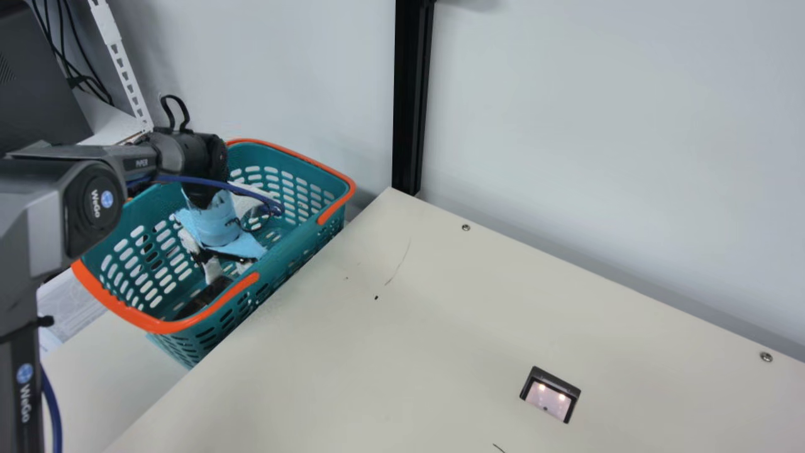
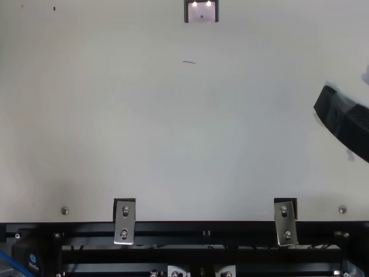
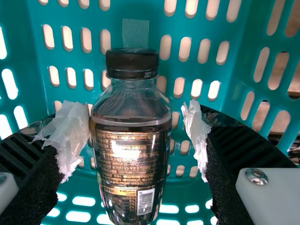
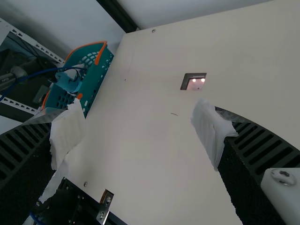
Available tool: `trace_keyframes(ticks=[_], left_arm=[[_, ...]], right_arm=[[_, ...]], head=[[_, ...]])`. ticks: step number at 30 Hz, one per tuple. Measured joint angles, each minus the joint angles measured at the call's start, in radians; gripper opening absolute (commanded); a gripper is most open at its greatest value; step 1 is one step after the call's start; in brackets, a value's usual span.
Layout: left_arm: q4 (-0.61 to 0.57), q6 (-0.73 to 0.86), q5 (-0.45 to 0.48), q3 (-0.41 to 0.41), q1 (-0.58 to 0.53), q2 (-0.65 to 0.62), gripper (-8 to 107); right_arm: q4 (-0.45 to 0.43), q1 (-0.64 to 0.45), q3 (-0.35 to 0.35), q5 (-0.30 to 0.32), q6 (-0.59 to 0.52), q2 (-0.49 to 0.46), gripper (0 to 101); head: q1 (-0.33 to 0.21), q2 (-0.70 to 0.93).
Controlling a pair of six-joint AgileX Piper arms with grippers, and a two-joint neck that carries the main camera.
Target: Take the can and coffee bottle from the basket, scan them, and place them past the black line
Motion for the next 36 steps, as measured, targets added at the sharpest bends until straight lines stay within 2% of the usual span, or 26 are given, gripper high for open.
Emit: trace_keyframes(ticks=[18,19,20,29,36], left_arm=[[0.021,0.011,-0.044,0.038,0.032,0.016,90],[0.021,0.011,-0.044,0.04,0.032,0.019,74],[0.016,0.011,-0.048,0.042,0.034,0.02,10],[-0.061,0.023,-0.097,0.069,0.038,-0.012,10],[-0.167,0.059,-0.178,0.111,0.038,-0.149,10]], right_arm=[[0.0,0.0,0.0,0.0,0.0,0.0,101],[0.0,0.0,0.0,0.0,0.0,0.0,101],[0.0,0.0,0.0,0.0,0.0,0.0,101],[0.0,0.0,0.0,0.0,0.0,0.0,101],[0.0,0.0,0.0,0.0,0.0,0.0,101]], head=[[0.0,0.0],[0.0,0.0],[0.0,0.0],[0.0,0.0],[0.005,0.0]])
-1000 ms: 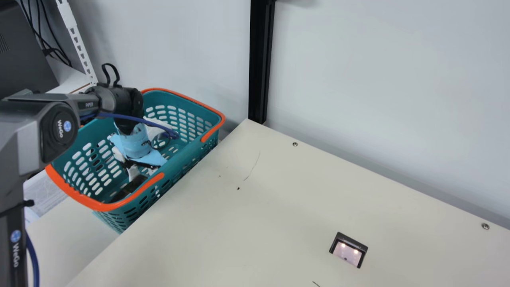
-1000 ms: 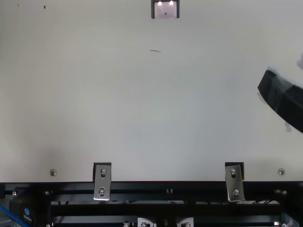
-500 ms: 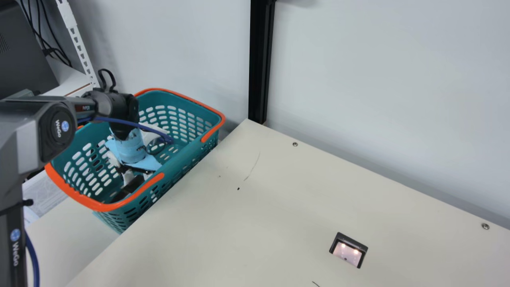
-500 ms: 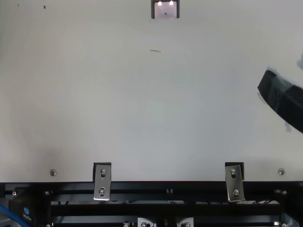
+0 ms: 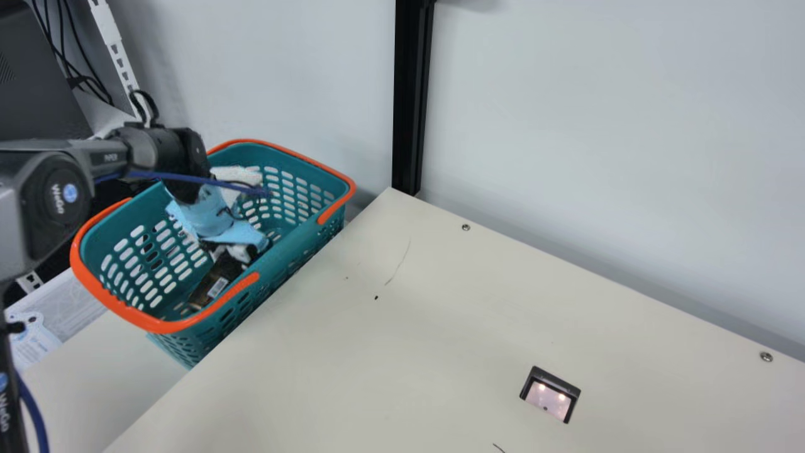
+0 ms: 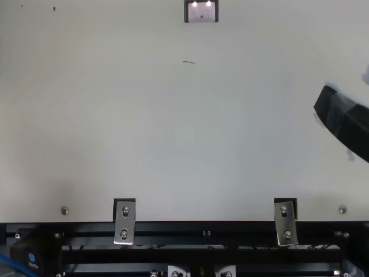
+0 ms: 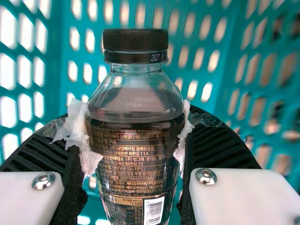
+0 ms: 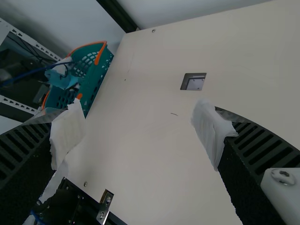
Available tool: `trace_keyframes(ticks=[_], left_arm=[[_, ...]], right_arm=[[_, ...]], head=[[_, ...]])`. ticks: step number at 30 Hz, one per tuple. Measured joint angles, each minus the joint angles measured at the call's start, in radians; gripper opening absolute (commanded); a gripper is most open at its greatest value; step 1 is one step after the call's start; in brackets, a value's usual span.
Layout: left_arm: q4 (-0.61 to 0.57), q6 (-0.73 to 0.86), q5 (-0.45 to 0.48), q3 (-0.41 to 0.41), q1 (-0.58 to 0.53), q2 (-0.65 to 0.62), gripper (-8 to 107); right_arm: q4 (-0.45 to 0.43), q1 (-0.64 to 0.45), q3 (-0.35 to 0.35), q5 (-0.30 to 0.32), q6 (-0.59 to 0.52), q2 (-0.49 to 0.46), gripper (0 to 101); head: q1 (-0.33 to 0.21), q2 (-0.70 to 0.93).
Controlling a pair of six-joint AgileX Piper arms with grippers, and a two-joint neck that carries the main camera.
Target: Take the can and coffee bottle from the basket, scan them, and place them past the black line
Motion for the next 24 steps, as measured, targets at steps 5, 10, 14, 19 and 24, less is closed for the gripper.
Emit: trace_keyframes(ticks=[5,10,14,19,24], left_arm=[[-0.083,0.03,-0.066,0.031,-0.002,-0.142,10],[-0.211,0.082,-0.147,0.06,-0.015,-0.298,10],[-0.354,0.114,-0.192,0.071,-0.027,-0.419,10],[-0.527,0.113,-0.189,0.097,-0.055,-0.533,10],[-0.69,0.092,-0.17,0.147,-0.098,-0.636,10]], right_arm=[[0.0,0.0,0.0,0.0,0.0,0.0,101],[0.0,0.0,0.0,0.0,0.0,0.0,101],[0.0,0.0,0.0,0.0,0.0,0.0,101],[0.0,0.0,0.0,0.0,0.0,0.0,101],[0.0,0.0,0.0,0.0,0.0,0.0,101]], head=[[-0.005,0.0],[0.0,0.0],[-0.005,0.0],[-0.005,0.0],[-0.005,0.0]])
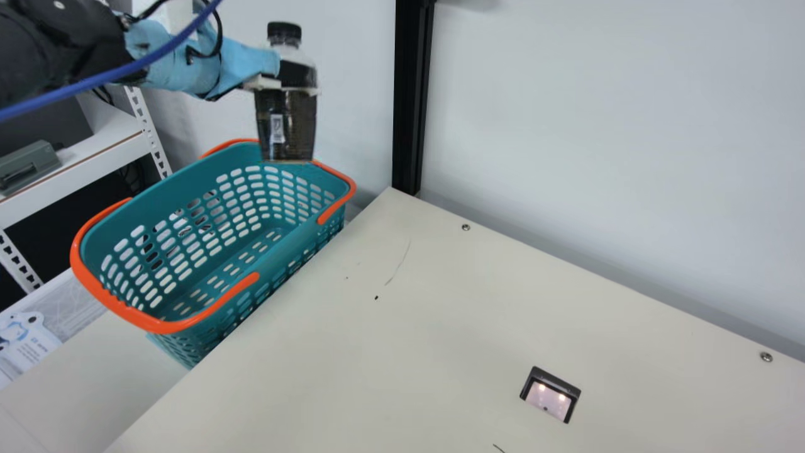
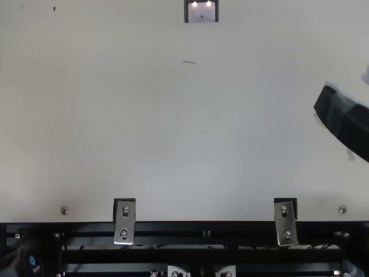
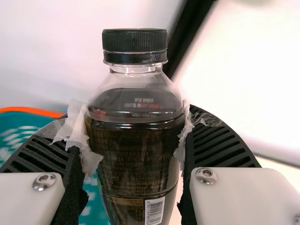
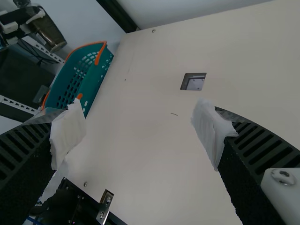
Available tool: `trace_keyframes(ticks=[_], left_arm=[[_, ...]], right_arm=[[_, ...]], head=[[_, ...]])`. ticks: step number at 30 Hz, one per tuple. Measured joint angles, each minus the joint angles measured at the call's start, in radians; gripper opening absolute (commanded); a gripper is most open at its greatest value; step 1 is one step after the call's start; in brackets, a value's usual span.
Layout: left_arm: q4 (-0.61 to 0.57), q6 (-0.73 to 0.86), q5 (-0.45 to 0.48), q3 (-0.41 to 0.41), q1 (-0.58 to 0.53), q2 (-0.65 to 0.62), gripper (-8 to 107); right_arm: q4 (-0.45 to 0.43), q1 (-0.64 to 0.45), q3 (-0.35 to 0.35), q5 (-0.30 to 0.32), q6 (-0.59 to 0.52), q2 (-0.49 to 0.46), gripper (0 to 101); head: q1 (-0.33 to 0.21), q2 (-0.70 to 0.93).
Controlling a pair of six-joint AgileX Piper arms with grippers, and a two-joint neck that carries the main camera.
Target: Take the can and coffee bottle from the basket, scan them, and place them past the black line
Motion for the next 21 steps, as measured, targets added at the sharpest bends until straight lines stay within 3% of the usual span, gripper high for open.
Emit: trace_keyframes(ticks=[5,21], left_arm=[[-0.123,-0.029,0.001,0.061,-0.055,-0.092,10],[-0.292,-0.166,-0.036,0.198,-0.29,-0.292,10]], right_arm=[[0.0,0.0,0.0,0.0,0.0,0.0,101],[0.0,0.0,0.0,0.0,0.0,0.0,101]], head=[[0.0,-0.026],[0.0,-0.507]])
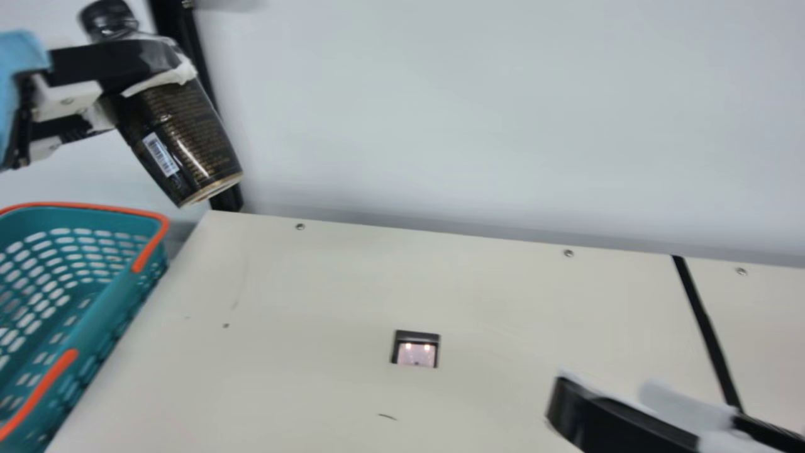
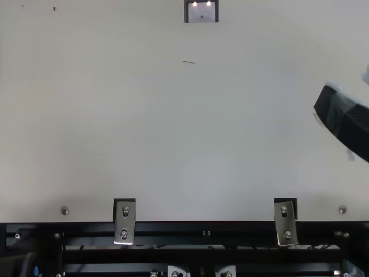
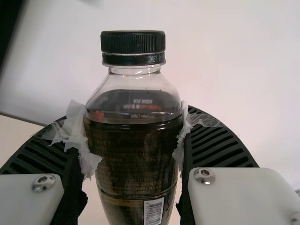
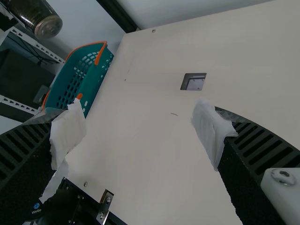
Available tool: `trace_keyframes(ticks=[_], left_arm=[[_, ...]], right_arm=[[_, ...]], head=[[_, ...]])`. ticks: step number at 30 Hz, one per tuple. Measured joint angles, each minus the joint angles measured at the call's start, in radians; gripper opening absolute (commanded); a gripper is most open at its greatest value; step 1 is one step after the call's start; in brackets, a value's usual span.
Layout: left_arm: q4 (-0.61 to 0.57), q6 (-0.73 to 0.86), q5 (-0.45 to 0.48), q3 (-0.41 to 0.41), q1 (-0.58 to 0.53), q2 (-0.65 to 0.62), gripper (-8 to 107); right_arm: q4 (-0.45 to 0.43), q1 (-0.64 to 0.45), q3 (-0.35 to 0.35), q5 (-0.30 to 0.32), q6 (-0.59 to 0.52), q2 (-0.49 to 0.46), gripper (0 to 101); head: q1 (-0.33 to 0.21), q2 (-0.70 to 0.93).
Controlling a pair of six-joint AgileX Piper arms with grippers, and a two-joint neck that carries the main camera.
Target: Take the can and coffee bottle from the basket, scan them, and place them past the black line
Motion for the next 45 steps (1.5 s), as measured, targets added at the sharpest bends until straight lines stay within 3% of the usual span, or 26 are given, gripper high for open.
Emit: trace_keyframes(ticks=[12,23,36,45], left_arm=[[-0.128,-0.119,-0.015,0.039,-0.187,-0.043,10],[-0.284,-0.193,-0.023,0.11,-0.347,-0.066,10],[-0.489,-0.128,-0.19,0.181,-0.524,-0.08,10],[-0.57,-0.066,-0.323,0.11,-0.704,-0.031,10]], right_arm=[[0.0,0.0,0.0,0.0,0.0,0.0,101],[0.0,0.0,0.0,0.0,0.0,0.0,101],[0.0,0.0,0.0,0.0,0.0,0.0,101],[0.0,0.0,0.0,0.0,0.0,0.0,101]], head=[[0.056,-0.21],[0.067,-0.215],[0.067,-0.215],[0.072,-0.215]])
